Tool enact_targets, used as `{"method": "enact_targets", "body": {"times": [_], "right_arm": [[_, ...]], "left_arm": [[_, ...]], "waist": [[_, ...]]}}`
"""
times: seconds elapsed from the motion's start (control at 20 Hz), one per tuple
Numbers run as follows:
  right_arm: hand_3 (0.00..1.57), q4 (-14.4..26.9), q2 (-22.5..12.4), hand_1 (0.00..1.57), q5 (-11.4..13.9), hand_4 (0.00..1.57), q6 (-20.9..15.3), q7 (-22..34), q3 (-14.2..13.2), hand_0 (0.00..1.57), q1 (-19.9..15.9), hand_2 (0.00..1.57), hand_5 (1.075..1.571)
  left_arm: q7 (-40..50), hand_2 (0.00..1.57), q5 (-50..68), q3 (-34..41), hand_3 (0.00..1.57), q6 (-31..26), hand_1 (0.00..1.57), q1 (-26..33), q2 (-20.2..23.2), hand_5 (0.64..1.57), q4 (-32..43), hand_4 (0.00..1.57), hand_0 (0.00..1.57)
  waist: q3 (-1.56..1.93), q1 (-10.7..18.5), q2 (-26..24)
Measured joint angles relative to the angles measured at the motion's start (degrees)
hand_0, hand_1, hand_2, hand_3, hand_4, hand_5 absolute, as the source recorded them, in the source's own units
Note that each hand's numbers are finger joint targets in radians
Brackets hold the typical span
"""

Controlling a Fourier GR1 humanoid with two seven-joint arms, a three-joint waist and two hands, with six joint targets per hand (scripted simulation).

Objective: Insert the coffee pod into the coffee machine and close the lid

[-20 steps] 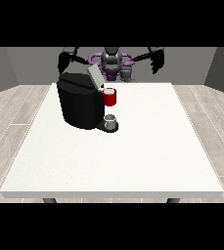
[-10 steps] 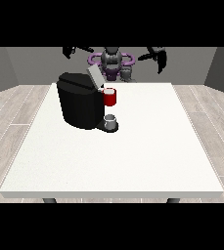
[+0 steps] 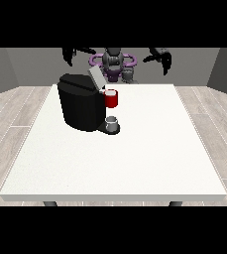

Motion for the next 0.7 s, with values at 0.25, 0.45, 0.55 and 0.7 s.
{"method": "enact_targets", "body": {"times": [0.25, 0.45, 0.55, 0.7], "right_arm": [[0.0, 3.9, -0.4, 0.0, -3.4, 0.17, 0.3, 1.7, -2.9, 0.0, -4.3, 0.0, 1.571], [0.0, 6.1, 0.0, 0.0, -4.0, 0.0, 0.5, 1.2, -2.7, 0.0, -6.5, 0.0, 1.571], [0.0, 6.9, 0.2, 0.0, -3.6, 0.0, 0.5, 0.9, -1.9, 0.0, -7.3, 0.0, 1.571], [0.0, 7.5, 0.7, 0.0, -3.5, 0.0, 0.4, 1.3, -0.9, 0.0, -8.6, 0.0, 1.571]], "left_arm": [[3.5, 0.0, 2.7, -2.9, 0.0, 0.7, 0.0, 0.8, -0.2, 1.571, -5.9, 0.32, 0.0], [4.2, 0.0, 3.7, -4.3, 0.0, 1.5, 0.0, 3.5, 0.0, 1.571, -11.2, 0.35, 0.0], [4.5, 0.0, 4.1, -4.8, 0.0, 1.9, 0.0, 5.2, 0.0, 1.571, -14.0, 0.35, 0.0], [5.7, 0.0, 5.5, -4.9, 0.0, 1.5, 0.0, 7.4, 0.9, 1.571, -17.7, 0.36, 0.0]], "waist": [[-0.01, 1.1, 2.9], [0.0, 0.7, 5.4], [0.0, 0.2, 6.4], [-0.01, -0.6, 7.3]]}}
